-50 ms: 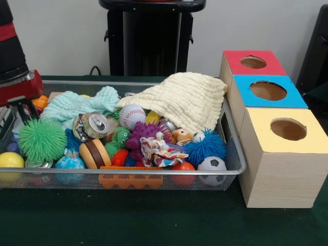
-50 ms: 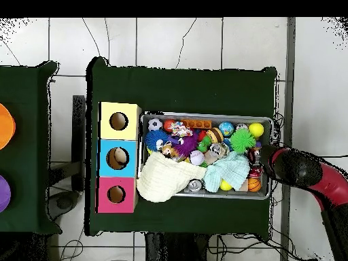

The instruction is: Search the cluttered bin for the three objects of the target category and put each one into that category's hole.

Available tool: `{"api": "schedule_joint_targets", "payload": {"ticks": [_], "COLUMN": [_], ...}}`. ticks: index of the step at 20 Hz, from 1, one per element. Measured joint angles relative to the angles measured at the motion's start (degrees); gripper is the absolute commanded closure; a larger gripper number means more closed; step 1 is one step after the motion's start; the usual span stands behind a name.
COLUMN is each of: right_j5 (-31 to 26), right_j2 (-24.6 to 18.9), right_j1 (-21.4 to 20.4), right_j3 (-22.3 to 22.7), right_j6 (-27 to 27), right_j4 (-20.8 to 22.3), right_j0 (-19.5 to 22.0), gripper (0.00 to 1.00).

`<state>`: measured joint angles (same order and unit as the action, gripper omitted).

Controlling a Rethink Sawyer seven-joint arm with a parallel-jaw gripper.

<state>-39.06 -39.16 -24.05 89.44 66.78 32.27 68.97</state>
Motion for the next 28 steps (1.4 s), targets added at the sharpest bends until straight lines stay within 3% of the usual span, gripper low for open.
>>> {"api": "schedule_joint_targets", "payload": {"ticks": [20,28], "right_j5": [-3.0,-2.8], "right_j2": [0.0,0.0], "right_j1": [-5.9,-7.3], "right_j3": [0.9,3.9], "right_j6": [0.0,0.0], "right_j4": [0.0,0.0], "right_j0": [-0.3,-0.3], "gripper": [1.00,1.00]}}
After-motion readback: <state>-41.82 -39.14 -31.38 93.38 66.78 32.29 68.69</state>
